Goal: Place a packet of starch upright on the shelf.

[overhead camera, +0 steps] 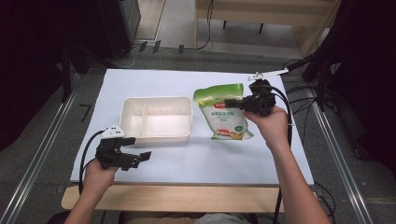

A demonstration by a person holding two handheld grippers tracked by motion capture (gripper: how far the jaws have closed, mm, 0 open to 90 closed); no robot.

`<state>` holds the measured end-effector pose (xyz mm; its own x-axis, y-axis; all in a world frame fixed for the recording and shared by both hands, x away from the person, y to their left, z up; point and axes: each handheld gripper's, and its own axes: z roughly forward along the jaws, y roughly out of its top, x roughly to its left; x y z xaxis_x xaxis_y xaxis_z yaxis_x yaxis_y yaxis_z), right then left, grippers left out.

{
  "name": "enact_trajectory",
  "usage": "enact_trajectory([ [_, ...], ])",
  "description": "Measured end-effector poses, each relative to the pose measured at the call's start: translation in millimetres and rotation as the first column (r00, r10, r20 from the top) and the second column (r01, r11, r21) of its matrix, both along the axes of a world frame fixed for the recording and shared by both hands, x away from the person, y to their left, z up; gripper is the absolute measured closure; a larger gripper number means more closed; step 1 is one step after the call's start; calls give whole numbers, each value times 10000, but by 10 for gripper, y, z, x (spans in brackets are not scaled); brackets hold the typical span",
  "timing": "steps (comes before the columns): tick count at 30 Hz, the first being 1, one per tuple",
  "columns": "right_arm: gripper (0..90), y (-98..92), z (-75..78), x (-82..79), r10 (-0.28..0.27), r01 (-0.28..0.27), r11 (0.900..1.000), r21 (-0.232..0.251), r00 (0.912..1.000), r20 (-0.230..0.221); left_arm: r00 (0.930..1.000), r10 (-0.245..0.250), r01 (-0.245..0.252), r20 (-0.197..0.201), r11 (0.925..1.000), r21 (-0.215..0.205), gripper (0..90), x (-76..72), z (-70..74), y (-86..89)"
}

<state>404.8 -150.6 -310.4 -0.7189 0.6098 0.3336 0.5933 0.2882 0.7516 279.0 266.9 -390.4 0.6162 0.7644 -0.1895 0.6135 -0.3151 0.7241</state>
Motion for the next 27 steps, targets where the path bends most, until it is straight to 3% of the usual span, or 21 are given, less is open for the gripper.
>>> enact_trajectory([
  [9,900,149,152,109,163,-164,9998,109,9999,31,10000,47,-47,-6,10000,-19,146,-4,1,0],
  [14,900,257,375,170,190,-189,9998,-36,9993,326,10000,66,-66,12,10000,-55,147,0,-6,-1],
  [22,900,444,694,288,387,-393,9992,119,9982,462,10000,44,-44,36,9999,-106,147,9,-8,12],
  [27,900,574,815,330,579,-580,9983,5,9970,514,10000,80,-80,49,9999,-142,147,7,-8,12],
])
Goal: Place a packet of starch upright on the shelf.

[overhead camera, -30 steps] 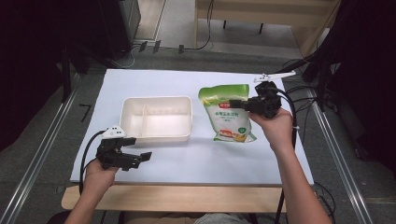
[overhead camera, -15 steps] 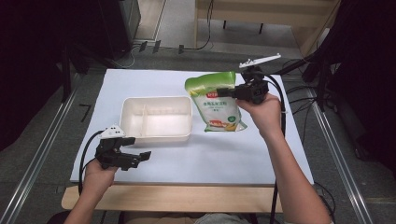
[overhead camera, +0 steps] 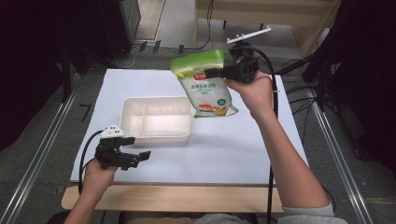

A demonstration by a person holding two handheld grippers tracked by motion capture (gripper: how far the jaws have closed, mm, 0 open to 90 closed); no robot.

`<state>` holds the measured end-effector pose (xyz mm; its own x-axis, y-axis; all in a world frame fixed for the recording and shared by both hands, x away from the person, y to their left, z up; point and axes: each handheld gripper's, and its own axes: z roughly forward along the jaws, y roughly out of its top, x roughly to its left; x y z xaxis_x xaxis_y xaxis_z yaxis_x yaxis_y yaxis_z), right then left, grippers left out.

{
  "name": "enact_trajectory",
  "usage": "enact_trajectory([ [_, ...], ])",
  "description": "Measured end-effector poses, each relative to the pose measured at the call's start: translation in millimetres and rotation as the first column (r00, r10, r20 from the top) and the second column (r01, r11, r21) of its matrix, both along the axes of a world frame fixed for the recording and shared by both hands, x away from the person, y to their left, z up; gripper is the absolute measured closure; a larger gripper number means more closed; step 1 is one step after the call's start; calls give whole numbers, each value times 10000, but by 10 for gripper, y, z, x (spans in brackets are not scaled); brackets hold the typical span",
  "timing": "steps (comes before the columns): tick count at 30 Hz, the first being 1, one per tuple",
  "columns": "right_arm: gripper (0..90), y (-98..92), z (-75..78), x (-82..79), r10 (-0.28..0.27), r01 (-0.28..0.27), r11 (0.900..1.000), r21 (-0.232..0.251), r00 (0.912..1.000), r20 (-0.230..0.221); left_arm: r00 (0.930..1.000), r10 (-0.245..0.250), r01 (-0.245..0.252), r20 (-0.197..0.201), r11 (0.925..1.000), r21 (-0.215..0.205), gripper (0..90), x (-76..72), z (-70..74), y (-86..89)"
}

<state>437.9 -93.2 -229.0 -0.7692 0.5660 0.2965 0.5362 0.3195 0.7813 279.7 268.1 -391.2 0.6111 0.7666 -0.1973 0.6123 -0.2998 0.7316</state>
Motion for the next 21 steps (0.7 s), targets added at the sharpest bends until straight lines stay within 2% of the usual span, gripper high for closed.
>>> enact_trajectory([
  [3,900,182,103,36,136,-132,9994,-305,9998,134,10000,-10,10,-44,10000,17,147,2,1,6],
  [8,900,368,185,68,301,-295,9991,-304,9993,199,10000,-4,4,-12,10000,35,147,-1,7,8],
  [10,900,511,215,107,446,-443,9988,-224,9989,143,10000,2,-2,-3,10000,24,147,1,4,6],
  [12,900,561,217,120,505,-502,9985,-195,9986,125,10000,16,-16,-13,10000,-1,147,0,6,8],
  [13,900,678,213,144,654,-653,9977,-154,9978,74,10000,-7,7,-13,10000,-50,147,2,9,22],
  [14,900,678,213,144,654,-653,9977,-154,9978,74,10000,-7,7,-13,10000,-50,146,2,9,22],
  [15,900,781,206,164,731,-730,9971,-228,9973,8,10000,48,-48,16,10000,-84,147,1,10,31],
  [16,900,781,206,164,731,-730,9971,-228,9973,8,10000,48,-48,16,10000,-84,147,1,10,31],
  [17,900,903,197,183,827,-826,9958,-397,9966,4,10000,9,-9,4,10000,-81,147,0,14,35],
  [19,900,1018,175,205,899,-898,9949,-469,9960,-14,10000,-13,13,14,10000,-53,146,-1,18,35],
  [20,900,1018,175,205,899,-898,9949,-469,9960,-14,10000,-13,13,14,10000,-53,146,-1,18,35],
  [21,900,1119,139,219,940,-944,9947,-411,9955,-109,10000,-20,20,37,10000,-83,147,-2,19,35],
])
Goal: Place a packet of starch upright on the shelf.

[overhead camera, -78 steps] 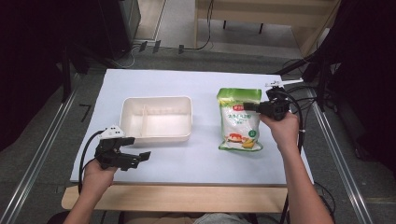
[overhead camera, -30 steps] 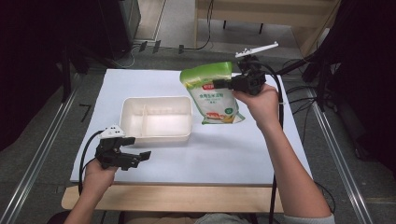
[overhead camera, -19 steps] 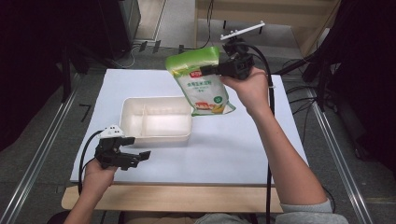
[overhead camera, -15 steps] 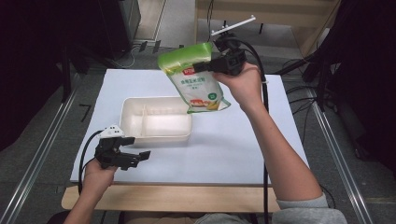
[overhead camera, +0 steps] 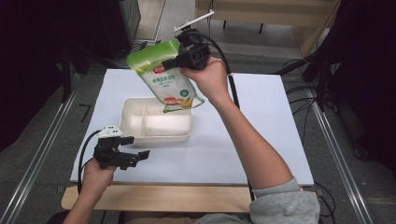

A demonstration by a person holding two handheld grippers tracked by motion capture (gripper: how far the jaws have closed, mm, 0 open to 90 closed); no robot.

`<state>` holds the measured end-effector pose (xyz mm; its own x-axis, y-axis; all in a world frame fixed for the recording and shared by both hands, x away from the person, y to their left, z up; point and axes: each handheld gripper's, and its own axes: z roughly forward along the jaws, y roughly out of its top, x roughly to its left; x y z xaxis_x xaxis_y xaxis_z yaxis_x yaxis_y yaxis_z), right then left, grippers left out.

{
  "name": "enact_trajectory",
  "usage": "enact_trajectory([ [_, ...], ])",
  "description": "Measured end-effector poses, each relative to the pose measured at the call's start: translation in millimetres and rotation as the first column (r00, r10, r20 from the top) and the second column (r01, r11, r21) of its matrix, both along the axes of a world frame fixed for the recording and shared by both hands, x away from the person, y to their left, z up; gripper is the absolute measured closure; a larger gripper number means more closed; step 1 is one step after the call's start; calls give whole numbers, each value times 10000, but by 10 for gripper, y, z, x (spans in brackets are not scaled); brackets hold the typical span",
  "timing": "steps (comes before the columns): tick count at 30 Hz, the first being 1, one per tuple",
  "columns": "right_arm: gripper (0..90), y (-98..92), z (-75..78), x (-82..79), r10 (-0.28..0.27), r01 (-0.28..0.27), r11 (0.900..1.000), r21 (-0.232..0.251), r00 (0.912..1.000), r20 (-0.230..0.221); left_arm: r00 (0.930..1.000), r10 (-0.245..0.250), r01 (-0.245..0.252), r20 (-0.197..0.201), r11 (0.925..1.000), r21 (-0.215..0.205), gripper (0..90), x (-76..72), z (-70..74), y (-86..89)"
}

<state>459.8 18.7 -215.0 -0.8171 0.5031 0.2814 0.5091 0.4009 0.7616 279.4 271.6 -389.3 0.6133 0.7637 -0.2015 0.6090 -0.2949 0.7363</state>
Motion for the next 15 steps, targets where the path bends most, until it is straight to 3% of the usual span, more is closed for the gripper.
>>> enact_trajectory([
  [7,900,252,-179,59,130,-131,9999,-15,9994,-322,10000,-10,10,-9,10000,-46,146,-3,2,-2],
  [10,900,388,-330,95,159,-161,9999,-36,9985,-533,10000,-9,8,-73,9999,-112,147,-7,0,-12],
  [15,900,518,-483,114,163,-185,9994,-306,9974,-708,10000,-26,26,-27,10000,-59,147,-2,0,-6],
])
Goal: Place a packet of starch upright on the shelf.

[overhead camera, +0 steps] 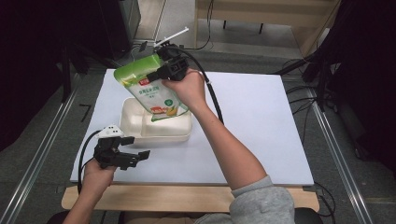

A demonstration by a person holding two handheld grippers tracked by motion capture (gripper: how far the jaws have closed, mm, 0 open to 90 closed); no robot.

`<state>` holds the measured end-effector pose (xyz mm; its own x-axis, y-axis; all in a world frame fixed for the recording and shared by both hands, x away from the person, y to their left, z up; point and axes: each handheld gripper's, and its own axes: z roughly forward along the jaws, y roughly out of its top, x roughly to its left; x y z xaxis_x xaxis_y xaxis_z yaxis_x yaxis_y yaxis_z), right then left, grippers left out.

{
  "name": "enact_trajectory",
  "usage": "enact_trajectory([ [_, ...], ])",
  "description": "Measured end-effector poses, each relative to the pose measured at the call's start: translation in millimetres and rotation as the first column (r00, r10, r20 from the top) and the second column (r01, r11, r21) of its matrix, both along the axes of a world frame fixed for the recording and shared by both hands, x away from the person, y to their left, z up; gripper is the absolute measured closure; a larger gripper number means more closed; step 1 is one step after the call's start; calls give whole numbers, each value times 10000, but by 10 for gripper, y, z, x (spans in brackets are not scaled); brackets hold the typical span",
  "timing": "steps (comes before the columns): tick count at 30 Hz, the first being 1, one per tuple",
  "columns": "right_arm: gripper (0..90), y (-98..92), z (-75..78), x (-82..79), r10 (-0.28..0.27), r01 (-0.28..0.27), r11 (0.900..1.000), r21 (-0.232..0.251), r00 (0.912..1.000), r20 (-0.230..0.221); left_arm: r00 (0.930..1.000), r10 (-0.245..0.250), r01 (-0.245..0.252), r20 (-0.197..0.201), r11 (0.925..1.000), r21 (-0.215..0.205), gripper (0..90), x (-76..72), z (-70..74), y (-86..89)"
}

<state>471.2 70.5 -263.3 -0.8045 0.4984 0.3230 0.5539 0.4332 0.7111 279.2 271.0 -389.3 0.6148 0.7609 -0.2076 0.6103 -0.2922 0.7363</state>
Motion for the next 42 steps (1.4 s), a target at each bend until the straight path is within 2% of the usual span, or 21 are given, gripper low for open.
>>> enact_trajectory([
  [1,900,47,-81,12,4,-4,9999,-121,10000,-68,10000,-68,68,-30,10000,10,147,2,0,2],
  [2,900,47,-81,12,4,-4,9999,-121,10000,-68,10000,-68,68,-30,10000,10,147,2,0,2],
  [3,900,71,-174,32,12,-15,9999,-114,9997,-226,10000,-37,37,-5,10000,37,147,0,0,0],
  [4,900,71,-174,32,12,-15,9999,-114,9997,-226,10000,-37,37,-5,10000,37,147,0,0,0],
  [5,900,94,-291,50,43,-50,9998,-192,9993,-377,10000,-44,44,-19,10000,15,147,0,0,-1],
  [9,900,101,-452,73,-94,70,9991,-418,9984,-555,10000,-40,40,-15,10000,4,147,-2,0,-4],
  [12,900,67,-504,91,-178,151,9988,-459,9982,-573,10000,-40,40,-19,10000,-11,147,-5,-2,-10],
  [13,900,45,-543,89,-322,295,9962,-821,9990,-310,10000,-76,76,-12,10000,15,146,-2,-5,-14],
  [14,900,45,-543,89,-322,295,9962,-821,9990,-310,10000,-76,76,-12,10000,15,146,-2,-5,-14],
  [15,900,-7,-607,106,-349,319,9960,-840,9988,-342,10000,-77,77,-15,10000,-8,146,-3,-5,-19],
  [20,900,-185,-689,150,-602,593,9981,-178,9964,-597,9999,-92,92,-51,9999,61,147,-2,-6,-27],
  [26,900,-311,-750,179,-899,886,9958,-248,9943,-582,9999,-75,76,-66,9999,109,147,-2,-7,-32],
  [29,896,-392,-794,205,-1005,989,9948,-256,9923,-725,9999,-91,91,-49,9999,68,147,-1,-9,-29],
  [31,871,-440,-824,216,-1072,1053,9939,-337,9924,-602,10000,-74,74,-64,10000,42,147,2,-12,-29],
  [33,828,-475,-841,205,-945,935,9949,-391,9952,-239,9999,-100,100,-44,9999,61,147,3,-11,-30],
  [35,737,-491,-861,203,-899,895,9945,-539,9959,-61,10000,-91,91,-37,9999,80,147,2,-10,-30],
  [36,737,-491,-861,203,-899,895,9945,-539,9959,-61,10000,-91,91,-37,9999,80,147,2,-10,-30],
  [37,667,-500,-865,196,-888,893,9942,-595,9960,109,9999,-87,87,-58,9999,61,147,0,-7,-25],
  [39,611,-529,-861,194,-879,898,9944,-561,9955,359,9999,-97,97,-78,9999,67,146,1,-7,-22],
  [42,572,-563,-855,192,-897,916,9946,-477,9951,417,10000,-69,69,-66,9999,81,147,0,-9,-25],
])
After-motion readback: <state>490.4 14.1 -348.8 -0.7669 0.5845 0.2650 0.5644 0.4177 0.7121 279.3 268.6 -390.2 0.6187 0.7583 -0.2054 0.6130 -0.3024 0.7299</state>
